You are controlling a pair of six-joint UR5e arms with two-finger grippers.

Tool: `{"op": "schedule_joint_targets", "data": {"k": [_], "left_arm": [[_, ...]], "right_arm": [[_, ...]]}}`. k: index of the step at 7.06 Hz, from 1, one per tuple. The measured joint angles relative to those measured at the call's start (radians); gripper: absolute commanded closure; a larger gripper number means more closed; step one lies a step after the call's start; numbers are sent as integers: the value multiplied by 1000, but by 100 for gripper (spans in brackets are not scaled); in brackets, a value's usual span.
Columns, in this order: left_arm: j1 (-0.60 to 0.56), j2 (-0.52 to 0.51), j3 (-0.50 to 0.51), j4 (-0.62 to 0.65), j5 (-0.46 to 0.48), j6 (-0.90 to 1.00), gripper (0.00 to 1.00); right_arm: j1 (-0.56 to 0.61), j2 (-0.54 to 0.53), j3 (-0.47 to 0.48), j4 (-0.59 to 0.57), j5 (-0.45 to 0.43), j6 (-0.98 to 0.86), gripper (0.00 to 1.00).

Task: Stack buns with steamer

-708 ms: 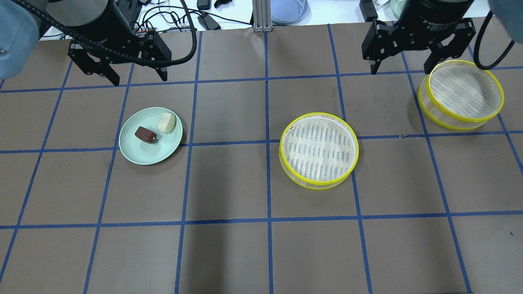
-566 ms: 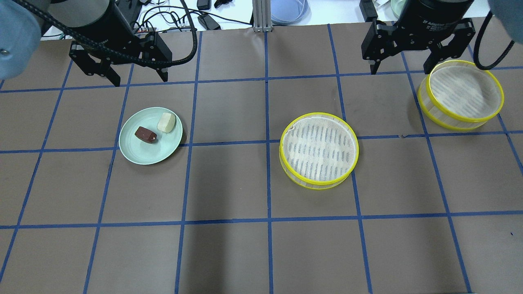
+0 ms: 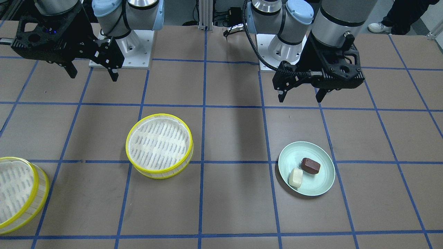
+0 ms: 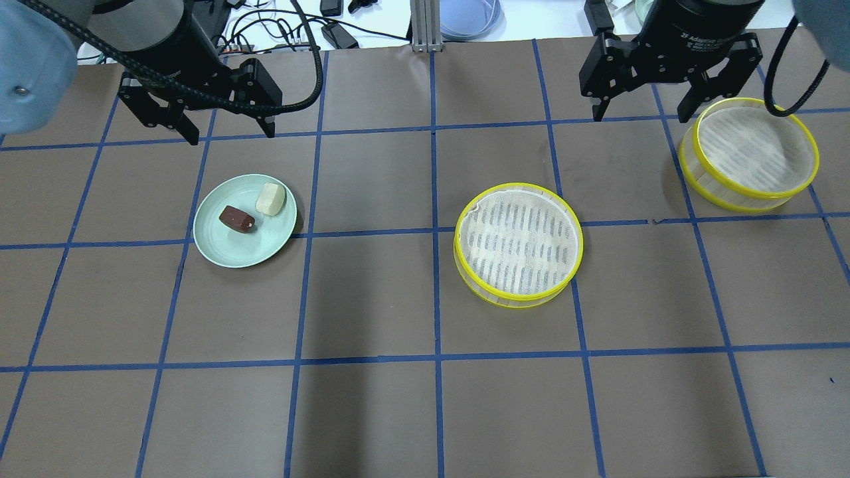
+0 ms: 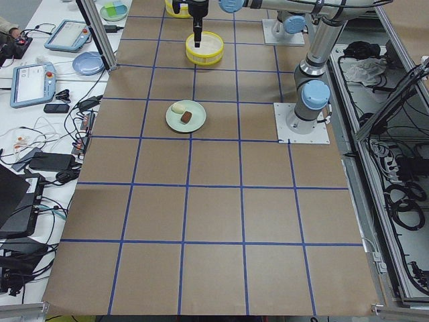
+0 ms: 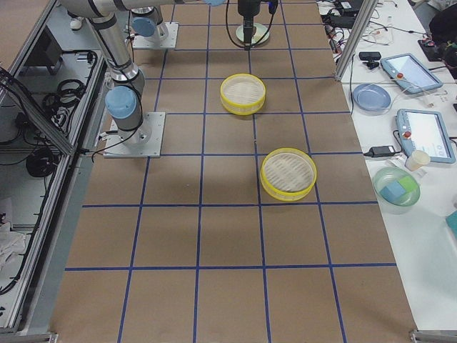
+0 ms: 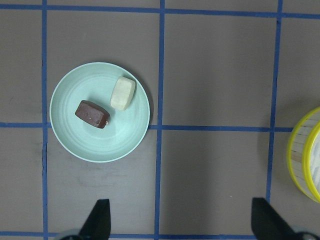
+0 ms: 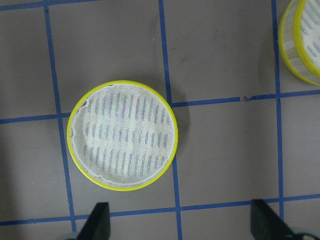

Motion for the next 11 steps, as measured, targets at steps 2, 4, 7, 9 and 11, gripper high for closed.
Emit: {"op": "schedule_joint_targets", "data": {"k": [2,4,7,9,11], "left_arm": [[24,-60,-28,62,2,68,0],[81,-130,-70,138,1,130,0],[115,-292,-114,287,13,179,0],[123,-384,-161,393,15,181,2],[142,-442,-178,460,7,171,30]], "right_arm": [[-12,3,0,-2,-8,-3,0],[-108,9,-7,-4,-10,-54,0],[-370,96,-68,-59,-8,-267,0],[-501,203,-89,-172,-10,-519,0],[-582,356,-88,-344,-4,-754,0]]}}
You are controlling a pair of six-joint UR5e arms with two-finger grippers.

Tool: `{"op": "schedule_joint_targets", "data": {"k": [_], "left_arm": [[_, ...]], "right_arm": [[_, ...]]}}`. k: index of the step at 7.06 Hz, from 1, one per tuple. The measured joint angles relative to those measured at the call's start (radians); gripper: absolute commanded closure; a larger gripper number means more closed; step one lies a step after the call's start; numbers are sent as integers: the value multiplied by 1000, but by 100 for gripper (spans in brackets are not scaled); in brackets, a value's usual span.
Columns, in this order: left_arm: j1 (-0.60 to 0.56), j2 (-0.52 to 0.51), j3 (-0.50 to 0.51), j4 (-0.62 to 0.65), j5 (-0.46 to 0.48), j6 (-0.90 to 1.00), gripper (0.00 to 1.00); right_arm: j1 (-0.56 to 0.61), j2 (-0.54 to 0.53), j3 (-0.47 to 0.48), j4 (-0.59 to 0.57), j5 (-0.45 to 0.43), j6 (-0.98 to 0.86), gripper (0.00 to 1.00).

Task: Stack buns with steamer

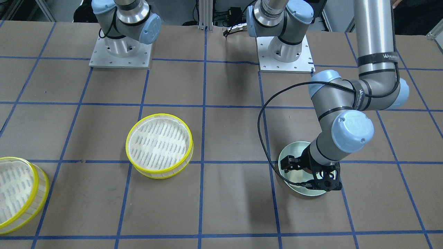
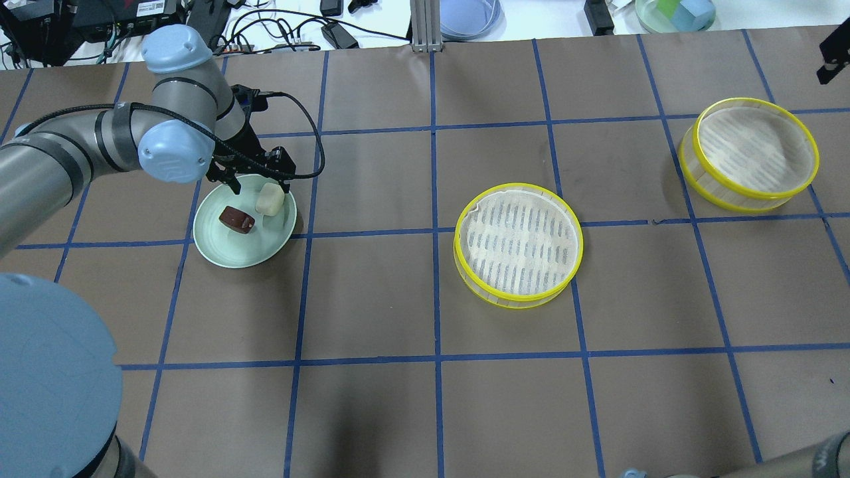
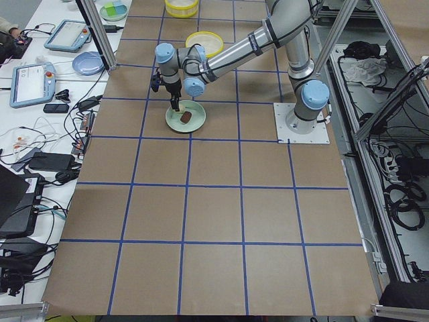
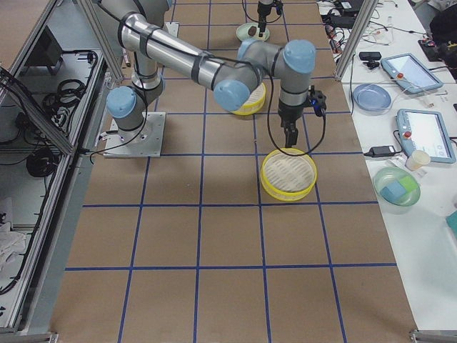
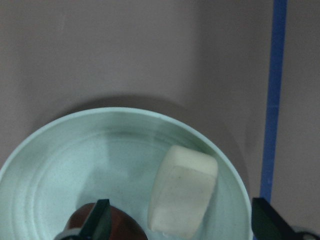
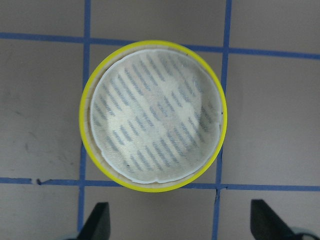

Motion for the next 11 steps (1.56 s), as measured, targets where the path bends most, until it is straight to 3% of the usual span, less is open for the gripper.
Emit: {"op": "schedule_joint_targets", "data": {"k": [2,3,4,7,8,11], "left_arm": [[4,-31,-2,39,-3,-4,75],[4,-37,-2,49,-4,-6,90],[5,-39,-2,53,-6,-6,100],[-10,14,9,35,-33,-49,100],[-44,44,18,17,-41,-110,100],[-269,99,115,-81,-100,-519,100]], "right_arm": [[-54,139,28,-169,1,-175,3],[-79,198,49,-247,5,-233,14],[-92,241,63,-290,11,-258,26],[-98,307,85,-350,24,-275,92],[-99,307,86,-351,23,-273,100],[-99,272,86,-318,19,-260,100]]}}
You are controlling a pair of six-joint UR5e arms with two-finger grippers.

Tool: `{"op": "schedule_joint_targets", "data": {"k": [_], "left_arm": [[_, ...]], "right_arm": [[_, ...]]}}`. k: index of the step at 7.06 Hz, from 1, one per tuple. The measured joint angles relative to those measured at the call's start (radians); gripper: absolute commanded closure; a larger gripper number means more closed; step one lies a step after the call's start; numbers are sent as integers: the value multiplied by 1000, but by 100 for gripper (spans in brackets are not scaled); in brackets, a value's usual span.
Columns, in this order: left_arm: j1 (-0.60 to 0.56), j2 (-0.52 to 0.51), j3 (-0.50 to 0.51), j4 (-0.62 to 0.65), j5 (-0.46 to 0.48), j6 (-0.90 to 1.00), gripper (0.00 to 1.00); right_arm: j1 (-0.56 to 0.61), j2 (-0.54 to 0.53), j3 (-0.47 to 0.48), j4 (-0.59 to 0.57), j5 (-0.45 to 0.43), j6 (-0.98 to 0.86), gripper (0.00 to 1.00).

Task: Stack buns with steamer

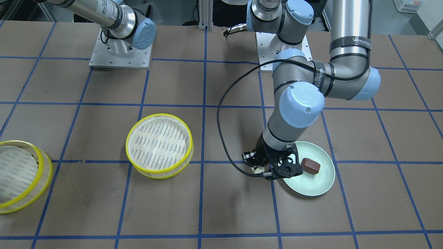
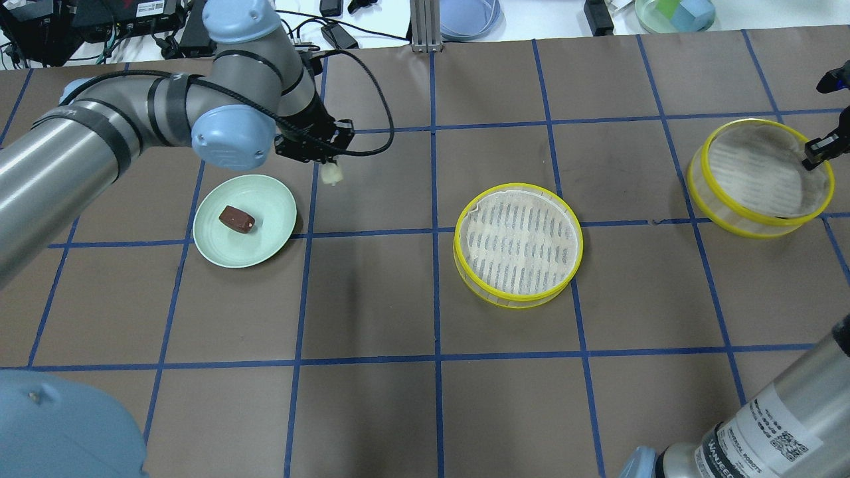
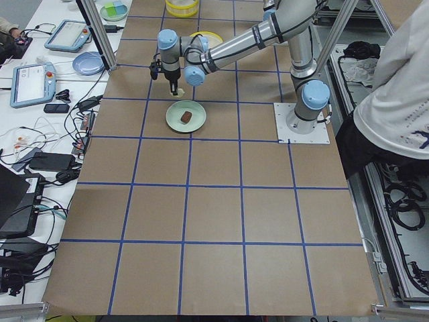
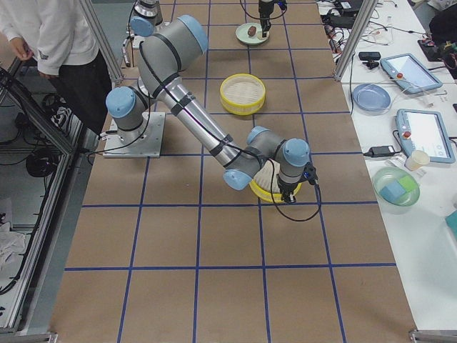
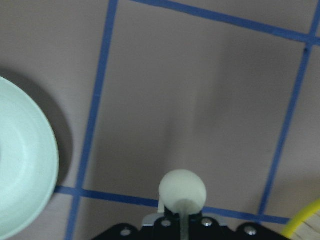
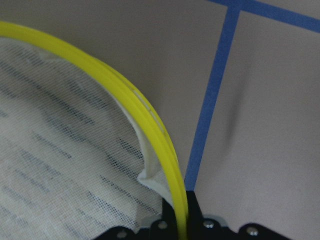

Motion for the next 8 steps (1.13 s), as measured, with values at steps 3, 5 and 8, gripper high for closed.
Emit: {"op": "schedule_joint_targets", "data": {"k": [3,5,8], "left_arm": [[-162,-39,56,25,-175,-373,100],[-254,-97,55,139,-206,-518,100],[-318,-178,31,201,-198,-567,0]], "right_arm": [[0,-103,-1,118,4,0,100],[2,-207,0,240,4,2,100],[10,-272,1,333,1,4,100]]}}
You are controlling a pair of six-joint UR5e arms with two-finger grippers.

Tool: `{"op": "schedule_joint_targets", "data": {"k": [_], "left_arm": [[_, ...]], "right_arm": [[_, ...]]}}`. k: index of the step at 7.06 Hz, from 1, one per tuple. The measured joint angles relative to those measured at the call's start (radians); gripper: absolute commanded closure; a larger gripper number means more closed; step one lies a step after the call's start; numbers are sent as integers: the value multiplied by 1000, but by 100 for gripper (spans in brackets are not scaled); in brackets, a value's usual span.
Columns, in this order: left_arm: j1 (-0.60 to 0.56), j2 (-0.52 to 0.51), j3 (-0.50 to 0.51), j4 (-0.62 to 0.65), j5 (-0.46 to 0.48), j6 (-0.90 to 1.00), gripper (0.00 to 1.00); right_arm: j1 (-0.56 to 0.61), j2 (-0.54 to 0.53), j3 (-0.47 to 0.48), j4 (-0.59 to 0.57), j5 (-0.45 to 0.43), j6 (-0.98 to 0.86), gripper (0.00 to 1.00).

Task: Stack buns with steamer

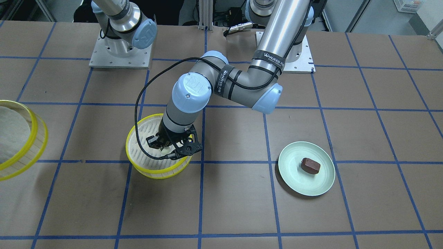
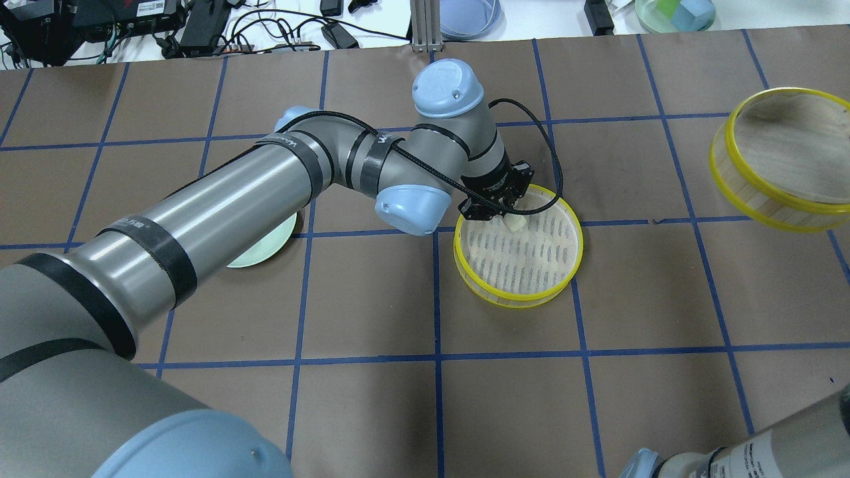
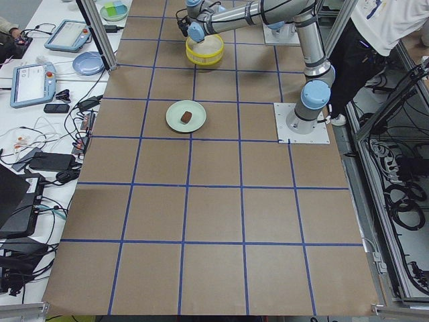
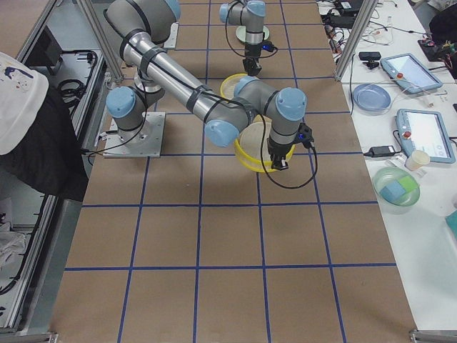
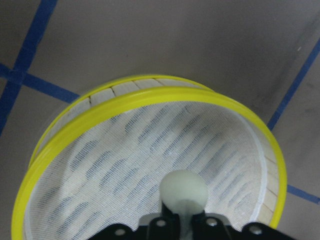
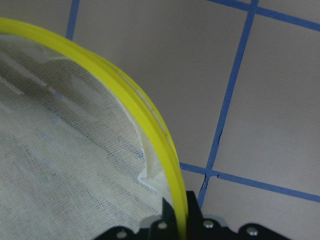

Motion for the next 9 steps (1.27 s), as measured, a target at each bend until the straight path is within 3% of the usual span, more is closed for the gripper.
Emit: {"op": "schedule_joint_targets", "data": {"k": [6,9], "left_arm": [[-12,15,-16,3,23,7,0],[-7,29,-23,5,85,30,0]], "right_arm": [[145,-74,74,67,-20,205,100],[179,-91,103,69,-24,267,100]]}}
